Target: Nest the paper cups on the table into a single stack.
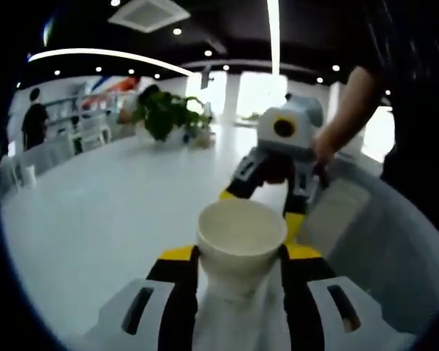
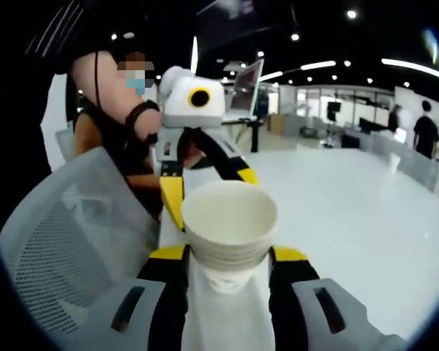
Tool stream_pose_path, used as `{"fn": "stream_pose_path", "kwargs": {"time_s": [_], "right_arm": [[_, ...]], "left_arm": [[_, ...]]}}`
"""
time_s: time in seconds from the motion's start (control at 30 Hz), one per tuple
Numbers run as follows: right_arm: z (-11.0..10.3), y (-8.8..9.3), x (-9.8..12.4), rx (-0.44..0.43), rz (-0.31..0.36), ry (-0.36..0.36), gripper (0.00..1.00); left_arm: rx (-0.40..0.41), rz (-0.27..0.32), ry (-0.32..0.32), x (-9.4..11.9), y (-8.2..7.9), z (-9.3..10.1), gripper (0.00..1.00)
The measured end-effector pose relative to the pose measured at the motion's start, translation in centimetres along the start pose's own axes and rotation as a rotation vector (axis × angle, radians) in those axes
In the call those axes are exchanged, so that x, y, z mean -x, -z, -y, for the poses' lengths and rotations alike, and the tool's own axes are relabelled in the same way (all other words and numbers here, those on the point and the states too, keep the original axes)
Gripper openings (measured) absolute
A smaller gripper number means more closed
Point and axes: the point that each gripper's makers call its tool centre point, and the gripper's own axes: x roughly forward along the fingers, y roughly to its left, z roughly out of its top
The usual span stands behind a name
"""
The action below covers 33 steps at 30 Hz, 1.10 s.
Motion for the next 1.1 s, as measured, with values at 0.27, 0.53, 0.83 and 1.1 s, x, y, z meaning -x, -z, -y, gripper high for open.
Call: {"fn": "stream_pose_path", "kwargs": {"time_s": [0.27, 0.53, 0.83, 1.1], "right_arm": [[2.5, -0.8, -0.2, 0.009, -0.004, 0.035, 0.39], [6.1, -2.1, -0.4, 0.045, -0.013, 0.059, 0.39], [11.3, -3.3, -0.9, 0.063, -0.021, 0.096, 0.4], [14.2, -3.1, -1.4, 0.076, -0.042, 0.105, 0.4]], "left_arm": [[-0.027, 0.008, 0.004, -0.3, -1.2, -2.1, 0.43], [-0.058, 0.021, -0.004, -0.6, -2.9, -5.5, 0.43], [-0.088, 0.049, -0.027, -1.5, -4.8, -10.0, 0.43], [-0.093, 0.056, -0.034, -2.5, -5.2, -12.9, 0.43]]}}
